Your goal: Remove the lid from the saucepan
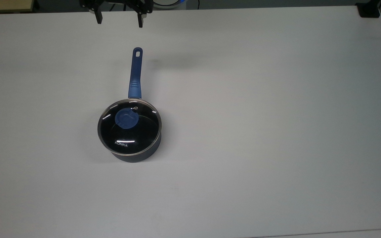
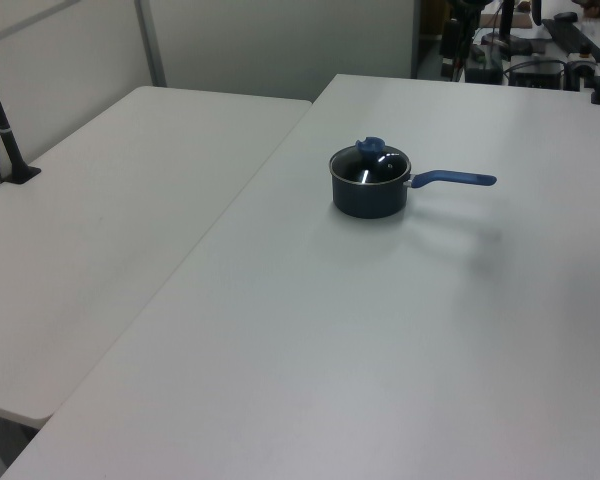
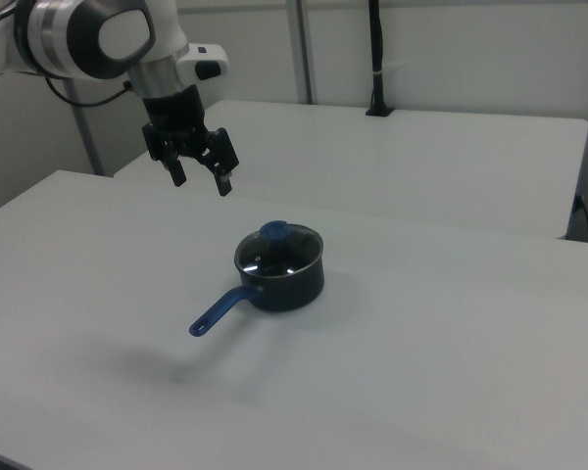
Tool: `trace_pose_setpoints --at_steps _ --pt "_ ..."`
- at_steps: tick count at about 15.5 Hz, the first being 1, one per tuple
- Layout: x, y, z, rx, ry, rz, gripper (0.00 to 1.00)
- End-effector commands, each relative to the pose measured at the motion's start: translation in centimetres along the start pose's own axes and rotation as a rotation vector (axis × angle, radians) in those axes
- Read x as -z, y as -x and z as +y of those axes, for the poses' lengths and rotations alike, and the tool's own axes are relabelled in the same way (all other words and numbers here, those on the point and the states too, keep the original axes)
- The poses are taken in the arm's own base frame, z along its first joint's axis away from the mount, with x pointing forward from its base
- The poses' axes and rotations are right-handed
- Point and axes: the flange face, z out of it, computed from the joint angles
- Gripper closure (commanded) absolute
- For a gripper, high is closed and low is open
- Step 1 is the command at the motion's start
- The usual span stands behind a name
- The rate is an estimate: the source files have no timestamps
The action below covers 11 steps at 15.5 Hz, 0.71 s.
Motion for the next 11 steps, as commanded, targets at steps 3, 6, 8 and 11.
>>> trace_pose_setpoints --at_steps 3,6,8,11 --pt "0.44 0.3 -0.6 -0.035 -0.018 -0.015 0.0" --pt "0.41 0.25 -0.52 -0.038 -0.018 -0.015 0.0" --pt "0.42 0.25 -0.6 -0.037 -0.018 -0.015 0.0" --pt "0.45 0.21 -0.27 -0.043 -0.019 -0.01 0.0"
